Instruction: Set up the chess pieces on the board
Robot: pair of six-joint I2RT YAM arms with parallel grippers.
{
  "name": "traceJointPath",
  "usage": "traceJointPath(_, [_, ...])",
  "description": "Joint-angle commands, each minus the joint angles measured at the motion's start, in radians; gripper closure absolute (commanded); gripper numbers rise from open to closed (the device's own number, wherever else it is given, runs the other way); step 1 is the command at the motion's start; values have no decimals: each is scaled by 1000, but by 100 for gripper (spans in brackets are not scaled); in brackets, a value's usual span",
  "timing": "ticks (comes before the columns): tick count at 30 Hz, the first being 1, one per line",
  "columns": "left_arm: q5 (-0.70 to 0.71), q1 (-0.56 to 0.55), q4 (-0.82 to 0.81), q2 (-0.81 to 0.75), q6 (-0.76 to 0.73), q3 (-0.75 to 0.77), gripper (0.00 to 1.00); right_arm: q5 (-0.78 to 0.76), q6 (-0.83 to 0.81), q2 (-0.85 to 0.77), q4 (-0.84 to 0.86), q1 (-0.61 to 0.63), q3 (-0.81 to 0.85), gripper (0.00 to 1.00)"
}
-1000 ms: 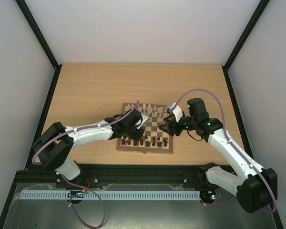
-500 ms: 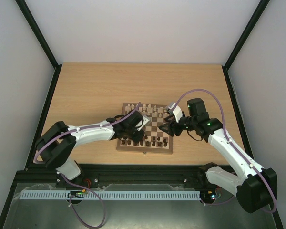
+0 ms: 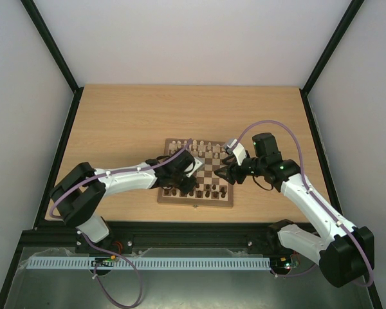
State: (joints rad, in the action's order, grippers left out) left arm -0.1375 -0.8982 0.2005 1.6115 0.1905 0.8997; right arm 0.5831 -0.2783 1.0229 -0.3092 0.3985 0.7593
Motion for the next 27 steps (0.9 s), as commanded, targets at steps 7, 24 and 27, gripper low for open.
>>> traceJointPath(7, [-6, -8, 21, 10, -3, 27, 80, 24, -21, 12, -15, -4, -7, 37])
traceJointPath(24, [90, -1, 10, -73, 21, 20, 74, 32, -19, 14, -18, -4, -6, 37])
traceJointPath(27, [81, 4, -4, -103, 21, 12, 73, 34, -18, 17, -18, -4, -6, 37])
